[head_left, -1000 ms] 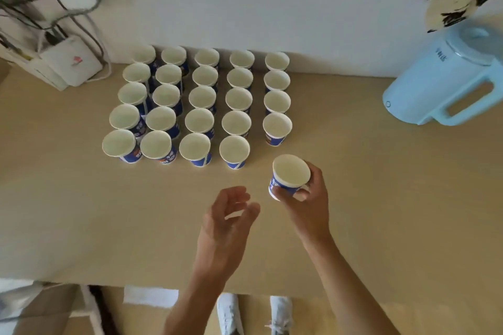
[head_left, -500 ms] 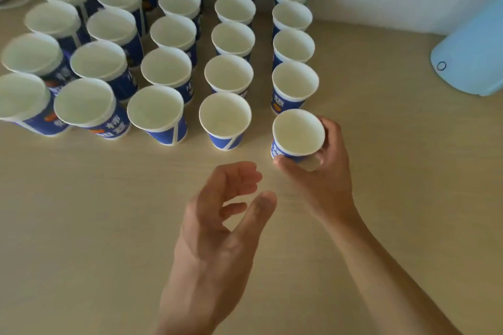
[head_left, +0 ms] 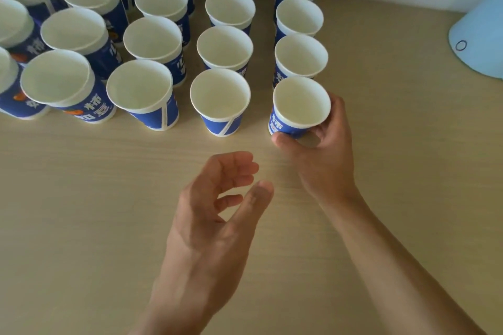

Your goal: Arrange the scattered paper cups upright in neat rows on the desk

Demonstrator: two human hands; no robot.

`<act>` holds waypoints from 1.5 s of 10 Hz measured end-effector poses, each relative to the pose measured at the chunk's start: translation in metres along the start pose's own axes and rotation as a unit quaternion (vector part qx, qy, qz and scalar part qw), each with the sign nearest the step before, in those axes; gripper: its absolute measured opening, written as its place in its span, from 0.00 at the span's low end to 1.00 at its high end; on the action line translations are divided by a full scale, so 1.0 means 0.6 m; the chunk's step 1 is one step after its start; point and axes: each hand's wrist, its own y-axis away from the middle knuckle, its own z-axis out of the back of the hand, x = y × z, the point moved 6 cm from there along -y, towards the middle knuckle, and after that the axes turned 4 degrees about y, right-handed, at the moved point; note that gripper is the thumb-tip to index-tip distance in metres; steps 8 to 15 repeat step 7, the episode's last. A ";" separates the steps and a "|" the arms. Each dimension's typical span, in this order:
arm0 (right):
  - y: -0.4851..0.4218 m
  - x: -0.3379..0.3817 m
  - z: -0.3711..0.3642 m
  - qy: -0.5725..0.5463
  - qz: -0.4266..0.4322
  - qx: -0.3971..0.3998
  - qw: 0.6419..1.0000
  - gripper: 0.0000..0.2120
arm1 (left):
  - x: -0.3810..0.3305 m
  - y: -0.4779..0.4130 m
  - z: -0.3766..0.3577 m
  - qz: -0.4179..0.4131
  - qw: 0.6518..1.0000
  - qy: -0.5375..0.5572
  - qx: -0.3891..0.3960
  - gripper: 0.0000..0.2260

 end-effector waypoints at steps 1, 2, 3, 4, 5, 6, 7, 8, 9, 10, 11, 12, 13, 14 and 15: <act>-0.001 0.000 0.000 -0.001 0.005 -0.004 1.000 0.31 | 0.001 -0.001 -0.003 0.002 1.000 -0.004 0.002 0.18; 0.000 -0.002 0.000 -0.003 0.010 0.006 1.000 0.32 | 0.002 -0.003 -0.004 -0.001 1.000 -0.003 0.002 0.18; 0.000 -0.006 0.002 -0.007 0.006 0.016 1.000 0.34 | 0.003 -0.003 -0.006 0.001 1.000 0.002 -0.003 0.18; 0.001 -0.006 0.007 -0.023 0.008 0.022 0.999 0.34 | 0.002 0.001 -0.007 -0.005 1.000 0.001 -0.006 0.17; 0.008 -0.009 0.012 -0.024 0.006 0.035 0.999 0.35 | -0.006 0.011 -0.011 -0.009 1.000 -0.005 -0.010 0.17; 0.012 -0.020 0.024 -0.011 -0.006 0.051 0.999 0.36 | -0.016 0.023 -0.015 -0.018 1.000 -0.007 -0.021 0.17; 0.040 -0.023 0.047 -0.009 -0.045 0.052 0.998 0.36 | -0.034 0.053 -0.028 -0.020 0.999 -0.006 -0.030 0.16; 0.040 -0.023 0.047 -0.009 -0.045 0.052 0.998 0.36 | -0.034 0.053 -0.028 -0.020 0.999 -0.006 -0.030 0.16; 0.040 -0.023 0.047 -0.009 -0.045 0.052 0.998 0.36 | -0.034 0.053 -0.028 -0.020 0.999 -0.006 -0.030 0.16; 0.040 -0.023 0.047 -0.009 -0.045 0.052 0.998 0.36 | -0.034 0.053 -0.028 -0.020 0.999 -0.006 -0.030 0.16; 0.040 -0.023 0.047 -0.009 -0.045 0.052 0.998 0.36 | -0.034 0.053 -0.028 -0.020 0.999 -0.006 -0.030 0.16; 0.040 -0.023 0.047 -0.009 -0.045 0.052 0.998 0.36 | -0.034 0.053 -0.028 -0.020 0.999 -0.006 -0.030 0.16; 0.040 -0.023 0.047 -0.009 -0.045 0.052 0.998 0.36 | -0.034 0.053 -0.028 -0.020 0.999 -0.006 -0.030 0.16; 0.040 -0.023 0.047 -0.009 -0.045 0.052 0.998 0.36 | -0.034 0.053 -0.028 -0.020 0.999 -0.006 -0.030 0.16; 0.040 -0.023 0.047 -0.009 -0.045 0.052 0.998 0.36 | -0.034 0.053 -0.028 -0.020 0.999 -0.006 -0.030 0.16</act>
